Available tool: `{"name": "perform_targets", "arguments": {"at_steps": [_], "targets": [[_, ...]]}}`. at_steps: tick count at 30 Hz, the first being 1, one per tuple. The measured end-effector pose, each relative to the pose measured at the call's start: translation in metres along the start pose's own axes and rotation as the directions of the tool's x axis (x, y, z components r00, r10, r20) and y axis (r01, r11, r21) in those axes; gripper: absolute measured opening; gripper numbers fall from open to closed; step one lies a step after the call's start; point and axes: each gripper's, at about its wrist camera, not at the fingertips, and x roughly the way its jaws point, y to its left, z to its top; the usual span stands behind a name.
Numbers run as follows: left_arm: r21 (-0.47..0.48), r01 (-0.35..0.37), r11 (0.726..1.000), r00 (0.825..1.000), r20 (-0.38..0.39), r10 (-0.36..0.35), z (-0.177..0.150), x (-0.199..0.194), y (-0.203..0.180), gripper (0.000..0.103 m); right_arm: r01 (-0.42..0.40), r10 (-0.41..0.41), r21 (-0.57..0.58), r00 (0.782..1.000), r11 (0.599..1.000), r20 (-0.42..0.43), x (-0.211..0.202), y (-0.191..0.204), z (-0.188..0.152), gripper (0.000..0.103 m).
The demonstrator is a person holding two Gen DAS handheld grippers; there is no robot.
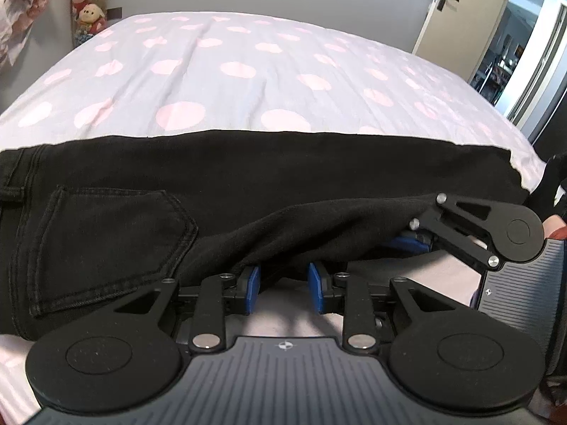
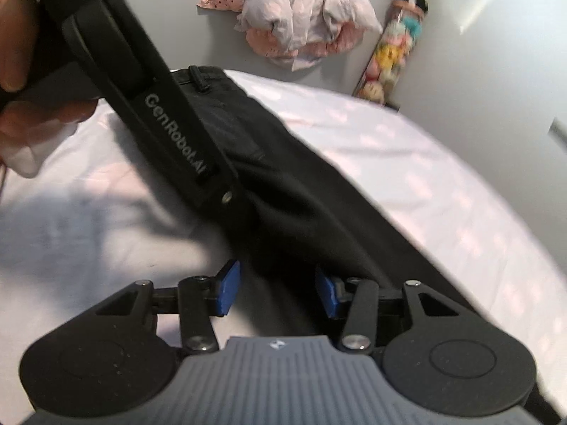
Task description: Fold clothes
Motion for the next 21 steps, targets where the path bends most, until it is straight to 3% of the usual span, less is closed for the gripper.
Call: {"name": "perform_targets", "arguments": {"at_steps": [3,9,13,15,17,18,21], "targets": [[-0.026,0.008,1.0,1.0,0.014,-0.008,0.001,-0.001,0.004,0.034,0.017,-0.016,-0.037,1.0,0.999,0.023,-0.002,-0.001,0.001,0.05],[-0.086,0.017,0.996,0.999,0.035,-0.014,0.001,-0.002,0.013,0.031,-0.048,0.049,-0.131,0.999,0.99,0.007,0.014,0.009,-0.006,0.055],[-0.117,0.006,0.993,0.999,0.041,-0.002,-0.001,-0.003,0.017,0.028,0.028,-0.018,-0.233,0.999,0.972,0.043,0.025,0.019,-0.011,0.057],[-0.128,0.0,0.992,0.999,0.043,0.006,-0.003,-0.005,0.02,0.026,0.026,-0.015,-0.244,0.999,0.969,0.049,0.028,0.019,-0.011,0.059],[-0.152,0.001,0.988,0.999,0.045,0.006,-0.005,-0.007,0.024,0.026,0.01,0.003,-0.239,0.999,0.971,0.052,0.026,0.019,-0.013,0.047],[-0.158,0.0,0.987,0.999,0.047,0.007,-0.006,-0.009,0.025,0.025,-0.006,0.013,-0.231,1.0,0.973,0.029,0.024,0.017,-0.012,0.026],[-0.159,-0.006,0.987,0.999,0.052,0.014,-0.01,-0.016,0.026,0.023,-0.085,0.08,-0.166,0.996,0.982,-0.032,0.013,0.012,-0.008,0.018]]}}
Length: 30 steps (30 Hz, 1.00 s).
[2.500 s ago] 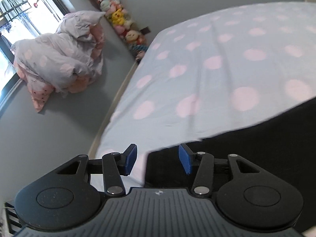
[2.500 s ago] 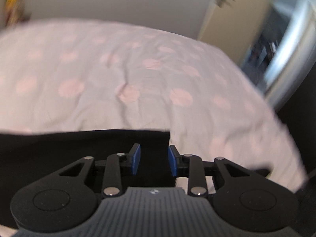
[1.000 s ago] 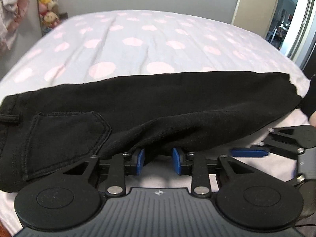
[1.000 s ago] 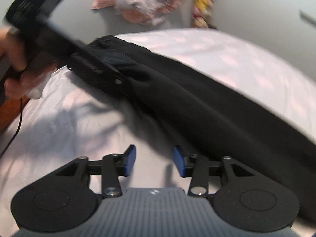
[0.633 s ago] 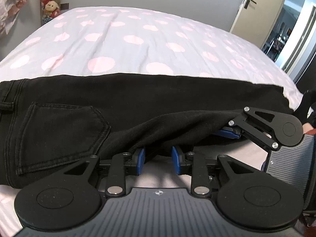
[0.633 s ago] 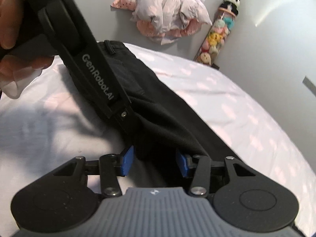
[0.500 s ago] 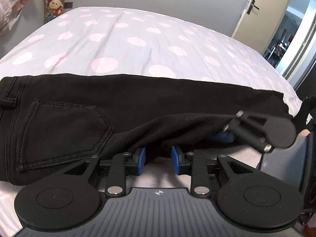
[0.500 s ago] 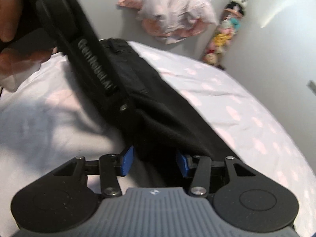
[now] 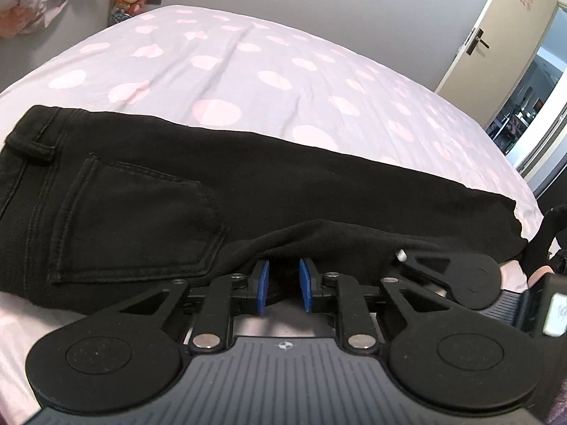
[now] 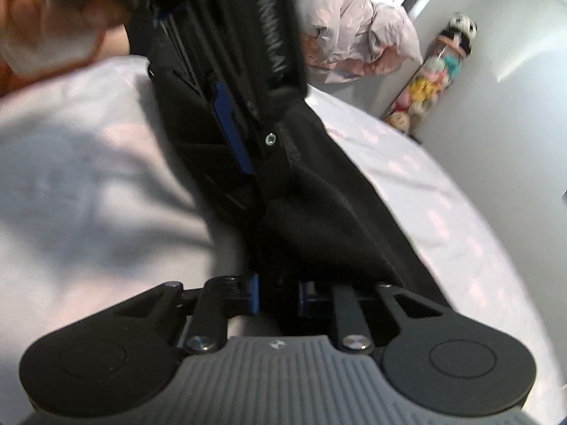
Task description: Fold clothes
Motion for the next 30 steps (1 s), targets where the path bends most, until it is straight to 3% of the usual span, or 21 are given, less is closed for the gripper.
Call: {"name": "perform_targets", "arguments": {"at_steps": [3,7,13,17,19,20,23,26,30], "targets": [[0.018,-0.063,0.998,0.998,0.023,0.063,-0.008,-0.014,0.002,0.023,-0.037,0.038,0.047,0.999,0.998,-0.019,-0.016,0.003,0.002,0.014],[-0.03,-0.131,0.991,0.991,0.033,0.132,-0.017,-0.023,0.018,0.023,-0.08,0.087,0.14,0.995,0.987,-0.048,-0.024,0.005,-0.001,0.013],[-0.067,-0.285,0.956,0.958,0.019,0.287,-0.024,-0.004,0.047,0.022,-0.078,0.094,0.176,0.992,0.981,-0.082,-0.016,0.019,-0.006,0.013],[-0.107,-0.31,0.945,0.949,0.018,0.314,-0.026,0.008,0.06,0.007,-0.08,0.101,0.221,0.991,0.972,-0.087,-0.019,0.018,-0.01,0.013],[-0.108,-0.35,0.931,0.935,0.02,0.354,-0.028,0.004,0.061,0.003,-0.087,0.11,0.213,0.989,0.973,-0.1,-0.022,0.021,-0.012,0.01],[-0.109,-0.37,0.923,0.927,0.022,0.374,-0.029,0.002,0.062,0.003,-0.098,0.124,0.214,0.986,0.972,-0.111,-0.024,0.022,-0.013,0.0],[-0.127,-0.459,0.879,0.886,0.004,0.463,-0.031,-0.009,0.062,0.002,-0.101,0.128,0.197,0.984,0.975,-0.126,-0.037,0.022,-0.019,0.0],[-0.149,-0.402,0.903,0.91,0.045,0.412,-0.03,-0.026,0.056,0.005,-0.067,0.098,0.231,0.988,0.971,-0.123,-0.057,0.009,-0.028,0.001],[-0.098,-0.321,0.942,0.935,0.128,0.332,-0.026,-0.028,0.035,0.009,0.047,-0.01,0.266,0.991,0.963,-0.137,-0.076,-0.012,-0.049,0.006]]}}
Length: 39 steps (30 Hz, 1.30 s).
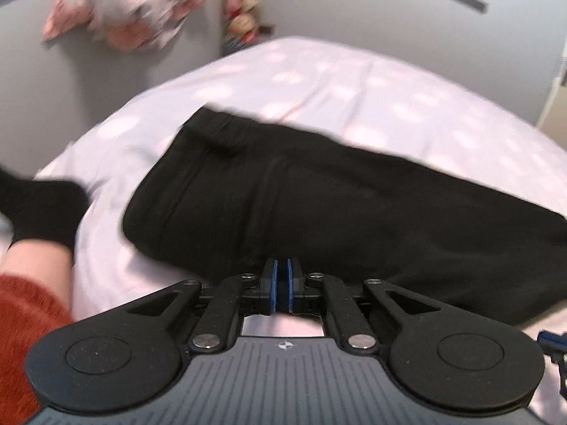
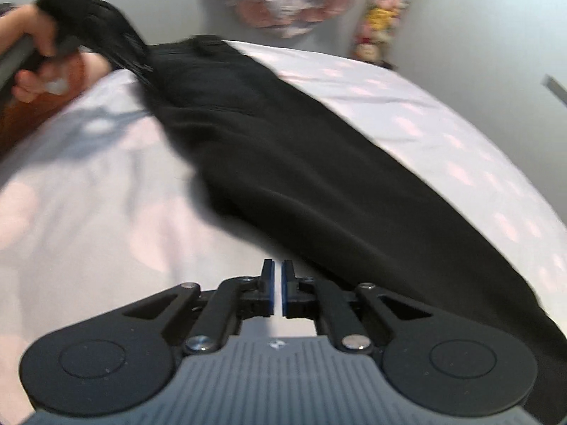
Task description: Fold clothes
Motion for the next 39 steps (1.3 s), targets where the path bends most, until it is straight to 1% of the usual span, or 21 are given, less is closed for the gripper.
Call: {"name": "perform_targets", "arguments": {"at_steps": [3,4,5,7,12,13,14,15,18,20,21,22,23,24,25,27,30,34,37,39], "targets": [[0.045,0.077,0.996,0.997,-0.005,-0.077,0.0,0.008,-0.026,0.01,0.056,-0.055,0.028,0.997,0.998,-0.046,0.007,-0.014,-0.015,0.006],[0.064,0.094,0.993,0.996,-0.011,-0.094,0.0,0.011,-0.035,0.011,0.076,-0.075,0.028,0.996,0.997,-0.048,0.011,-0.017,-0.018,0.008],[0.084,0.109,0.991,0.994,-0.018,-0.108,0.0,0.014,-0.044,0.015,0.093,-0.093,0.015,0.995,0.996,-0.042,0.014,-0.018,-0.02,0.011],[0.132,0.107,0.985,0.994,-0.022,-0.105,-0.004,0.02,-0.062,0.021,0.126,-0.127,-0.023,0.991,0.992,-0.031,0.02,-0.019,-0.022,0.039],[0.095,0.072,0.993,0.997,-0.046,-0.068,-0.003,0.048,-0.067,0.022,0.108,-0.107,-0.138,0.994,0.985,0.015,0.037,-0.015,-0.011,0.042],[0.085,0.065,0.994,0.997,-0.051,-0.061,-0.003,0.054,-0.067,0.021,0.103,-0.101,-0.16,0.995,0.982,0.02,0.042,-0.014,-0.008,0.043],[0.072,0.057,0.996,0.997,-0.058,-0.053,-0.001,0.058,-0.065,0.017,0.094,-0.092,-0.178,0.996,0.98,0.022,0.047,-0.012,-0.006,0.043],[0.069,0.048,0.996,0.997,-0.063,-0.044,-0.001,0.061,-0.065,0.015,0.091,-0.087,-0.195,0.996,0.977,0.03,0.051,-0.011,-0.004,0.043],[0.082,0.02,0.996,0.997,-0.07,-0.014,-0.001,0.069,-0.068,0.014,0.085,-0.073,-0.248,0.996,0.965,0.057,0.061,-0.003,0.001,0.044],[0.086,0.02,0.996,0.998,-0.067,-0.014,-0.001,0.066,-0.067,0.013,0.1,-0.083,-0.295,0.994,0.95,0.071,0.067,0.004,0.003,0.04],[0.086,0.022,0.996,0.998,-0.066,-0.016,-0.001,0.064,-0.066,0.013,0.102,-0.084,-0.311,0.994,0.945,0.07,0.068,0.008,0.003,0.03],[0.086,0.024,0.996,0.998,-0.064,-0.018,-0.001,0.063,-0.065,0.013,0.093,-0.077,-0.322,0.995,0.942,0.062,0.067,0.014,0.002,0.013],[0.075,0.032,0.997,0.998,-0.064,-0.028,-0.001,0.06,-0.063,0.013,0.094,-0.079,-0.335,0.995,0.938,0.059,0.065,0.017,0.002,0.011],[0.061,0.044,0.997,0.997,-0.063,-0.04,-0.001,0.056,-0.06,0.013,0.111,-0.093,-0.348,0.993,0.931,0.068,0.062,0.019,0.001,0.007],[0.047,0.053,0.997,0.997,-0.062,-0.05,-0.001,0.051,-0.057,0.013,0.116,-0.096,-0.349,0.993,0.93,0.074,0.057,0.019,0.001,0.006],[0.049,0.057,0.997,0.997,-0.055,-0.054,-0.002,0.039,-0.056,0.013,0.123,-0.101,-0.348,0.992,0.93,0.082,0.046,0.019,0.001,0.006],[0.082,0.05,0.995,0.998,-0.044,-0.047,-0.01,0.018,-0.057,0.014,0.116,-0.095,-0.353,0.993,0.928,0.076,0.036,0.016,-0.002,0.005],[0.042,0.051,0.998,0.998,-0.031,-0.049,-0.028,-0.004,-0.054,0.014,0.098,-0.088,-0.33,0.995,0.939,0.045,0.047,0.019,-0.011,0.005],[0.004,0.009,1.0,1.0,-0.008,-0.009,-0.052,-0.011,-0.056,0.015,0.102,-0.095,-0.312,0.995,0.945,0.038,0.045,0.021,-0.015,0.006],[-0.001,-0.027,1.0,1.0,0.005,0.027,-0.068,-0.012,-0.062,0.015,0.068,-0.068,-0.268,0.998,0.961,0.008,0.038,0.018,-0.017,0.0]]}}
